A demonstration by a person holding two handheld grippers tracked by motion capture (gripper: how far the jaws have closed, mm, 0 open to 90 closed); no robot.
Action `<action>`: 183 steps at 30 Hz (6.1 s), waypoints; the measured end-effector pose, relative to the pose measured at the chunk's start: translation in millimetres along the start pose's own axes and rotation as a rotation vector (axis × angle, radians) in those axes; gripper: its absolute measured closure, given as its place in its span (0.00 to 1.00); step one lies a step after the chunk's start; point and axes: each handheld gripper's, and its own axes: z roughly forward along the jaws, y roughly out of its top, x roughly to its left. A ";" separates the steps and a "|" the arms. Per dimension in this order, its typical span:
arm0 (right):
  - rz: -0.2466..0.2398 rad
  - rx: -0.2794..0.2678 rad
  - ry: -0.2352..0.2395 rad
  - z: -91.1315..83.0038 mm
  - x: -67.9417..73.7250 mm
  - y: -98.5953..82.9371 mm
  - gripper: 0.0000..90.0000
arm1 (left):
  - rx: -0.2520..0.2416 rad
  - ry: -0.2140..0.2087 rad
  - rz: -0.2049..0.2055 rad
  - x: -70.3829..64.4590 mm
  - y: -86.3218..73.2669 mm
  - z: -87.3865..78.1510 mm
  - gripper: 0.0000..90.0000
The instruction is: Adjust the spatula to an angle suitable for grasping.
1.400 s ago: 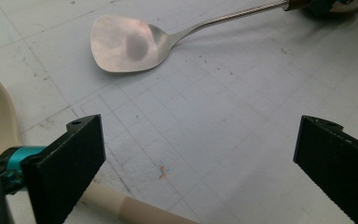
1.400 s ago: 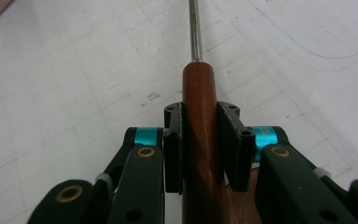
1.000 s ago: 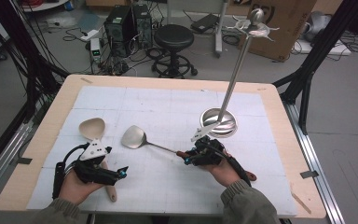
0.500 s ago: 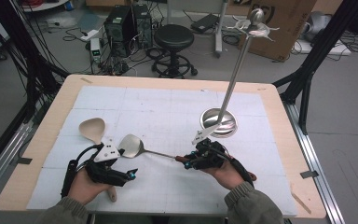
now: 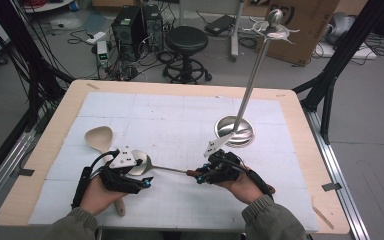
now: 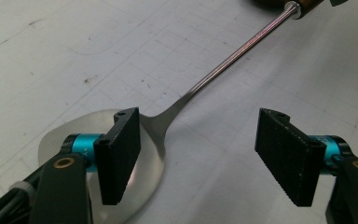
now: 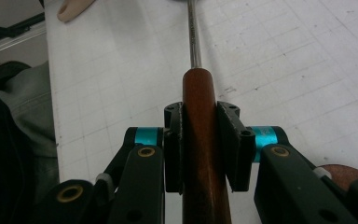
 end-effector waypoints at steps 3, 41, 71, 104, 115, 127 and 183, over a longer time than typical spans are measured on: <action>-0.013 0.006 0.005 -0.4 1.2 1.4 0.81 | 0.010 -0.017 0.012 -1.4 3.2 5.5 0.38; -0.057 0.054 0.046 -3.8 14.9 19.8 0.81 | 0.090 -0.143 0.103 -15.4 20.4 45.8 0.75; 0.097 -0.139 -0.028 -49.4 -10.9 0.2 0.51 | 0.046 -0.146 0.133 -17.9 30.7 37.8 0.87; 0.183 -0.330 -0.065 -32.7 -2.7 19.7 0.56 | -0.037 -0.169 0.046 -23.4 50.1 38.7 0.93; 0.237 -0.426 -0.089 -36.1 3.1 28.2 0.65 | -0.086 -0.172 0.025 -30.3 64.6 39.1 0.93; 0.224 -0.488 -0.007 -49.6 9.9 43.2 0.76 | -0.172 -0.223 -0.009 -31.0 69.2 23.0 0.85; -0.001 -0.595 -0.059 -148.2 -37.5 48.0 0.81 | -0.228 -0.073 -0.107 13.6 12.5 -39.5 0.53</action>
